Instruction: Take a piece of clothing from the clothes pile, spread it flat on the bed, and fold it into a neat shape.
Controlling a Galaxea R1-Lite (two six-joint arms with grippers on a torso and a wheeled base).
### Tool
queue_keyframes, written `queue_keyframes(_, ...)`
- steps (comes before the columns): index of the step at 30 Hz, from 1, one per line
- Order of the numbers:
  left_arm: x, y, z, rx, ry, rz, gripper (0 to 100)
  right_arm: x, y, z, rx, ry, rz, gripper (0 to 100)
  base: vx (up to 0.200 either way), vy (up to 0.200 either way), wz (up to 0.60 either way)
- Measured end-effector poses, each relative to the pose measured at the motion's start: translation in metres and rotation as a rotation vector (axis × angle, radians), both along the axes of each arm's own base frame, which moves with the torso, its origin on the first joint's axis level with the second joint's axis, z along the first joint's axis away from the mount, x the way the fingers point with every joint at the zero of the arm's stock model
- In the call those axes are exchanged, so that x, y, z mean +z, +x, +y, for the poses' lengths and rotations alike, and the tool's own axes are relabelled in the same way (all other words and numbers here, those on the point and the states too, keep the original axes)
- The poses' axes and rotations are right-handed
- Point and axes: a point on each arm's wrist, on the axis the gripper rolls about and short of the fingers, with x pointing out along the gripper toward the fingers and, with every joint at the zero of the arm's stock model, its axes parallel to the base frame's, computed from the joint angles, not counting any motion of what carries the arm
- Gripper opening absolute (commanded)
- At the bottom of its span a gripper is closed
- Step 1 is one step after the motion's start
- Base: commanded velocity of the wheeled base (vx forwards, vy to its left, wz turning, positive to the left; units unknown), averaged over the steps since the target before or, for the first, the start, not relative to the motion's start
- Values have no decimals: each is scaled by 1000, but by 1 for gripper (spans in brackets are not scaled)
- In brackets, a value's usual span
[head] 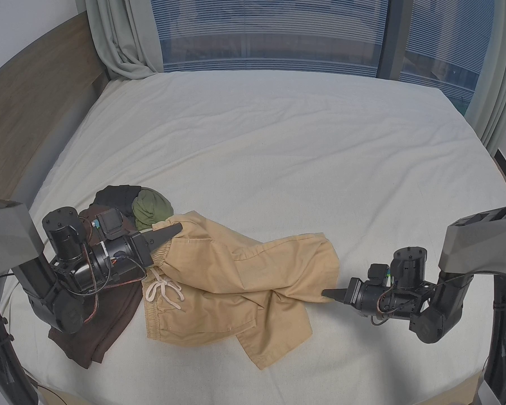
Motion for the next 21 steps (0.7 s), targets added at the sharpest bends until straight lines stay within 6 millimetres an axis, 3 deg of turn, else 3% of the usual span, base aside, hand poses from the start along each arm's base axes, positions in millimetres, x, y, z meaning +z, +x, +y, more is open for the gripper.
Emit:
queue_keyframes(7, -3, 9, 5, 48, -1, -2, 0, 10, -33, 5, 80, -52, 102, 0, 0, 0, 0)
queue_keyframes(15, -4, 19, 10, 91, -5, -13, 0, 3, -68, 9, 258, -202, 57, 0, 0, 0, 0)
queue_keyframes(21, -5, 21, 12, 103, -4, -15, 0, -5, -77, 7, 290, -237, 79, 0, 0, 0, 0)
